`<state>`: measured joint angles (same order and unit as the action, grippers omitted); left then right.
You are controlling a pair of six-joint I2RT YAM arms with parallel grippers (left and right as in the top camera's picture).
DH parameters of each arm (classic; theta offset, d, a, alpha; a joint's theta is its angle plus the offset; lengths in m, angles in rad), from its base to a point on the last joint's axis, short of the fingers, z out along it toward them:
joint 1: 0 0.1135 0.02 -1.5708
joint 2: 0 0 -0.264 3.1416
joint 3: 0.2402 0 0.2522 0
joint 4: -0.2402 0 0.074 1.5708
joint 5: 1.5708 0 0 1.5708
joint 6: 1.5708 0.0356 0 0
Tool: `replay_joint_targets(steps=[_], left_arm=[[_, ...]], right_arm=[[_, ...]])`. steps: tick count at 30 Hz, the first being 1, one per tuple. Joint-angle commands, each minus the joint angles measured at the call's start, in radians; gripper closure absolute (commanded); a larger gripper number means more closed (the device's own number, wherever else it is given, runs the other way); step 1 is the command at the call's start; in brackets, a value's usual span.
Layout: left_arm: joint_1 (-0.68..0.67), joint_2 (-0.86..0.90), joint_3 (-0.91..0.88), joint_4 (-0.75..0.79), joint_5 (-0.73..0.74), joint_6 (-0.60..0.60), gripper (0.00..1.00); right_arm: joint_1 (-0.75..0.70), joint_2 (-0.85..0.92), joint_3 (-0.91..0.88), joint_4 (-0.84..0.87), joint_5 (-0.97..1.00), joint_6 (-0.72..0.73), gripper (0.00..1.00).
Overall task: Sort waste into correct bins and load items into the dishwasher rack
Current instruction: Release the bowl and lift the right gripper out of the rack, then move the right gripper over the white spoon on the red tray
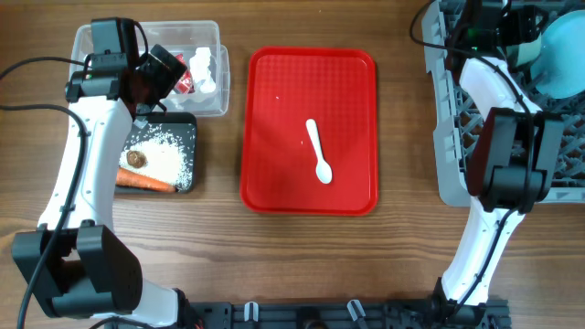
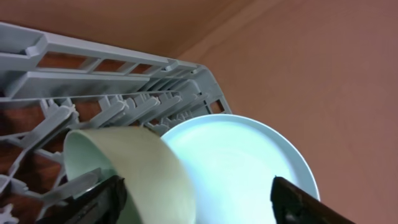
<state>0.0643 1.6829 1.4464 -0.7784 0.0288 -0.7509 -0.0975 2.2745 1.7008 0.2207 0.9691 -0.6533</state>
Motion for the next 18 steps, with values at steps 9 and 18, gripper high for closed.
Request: replay_joint_targets(steps=[9, 18], left_arm=[[0.003, -0.011, 0.009, 0.002, 0.007, -0.013, 0.00], [0.003, -0.011, 0.009, 0.002, 0.007, -0.013, 0.00]], right_arm=[[0.012, -0.008, 0.006, 0.182, 0.075, -0.053, 0.07], [0.025, -0.050, 0.006, 0.252, 0.087, -0.050, 0.04]])
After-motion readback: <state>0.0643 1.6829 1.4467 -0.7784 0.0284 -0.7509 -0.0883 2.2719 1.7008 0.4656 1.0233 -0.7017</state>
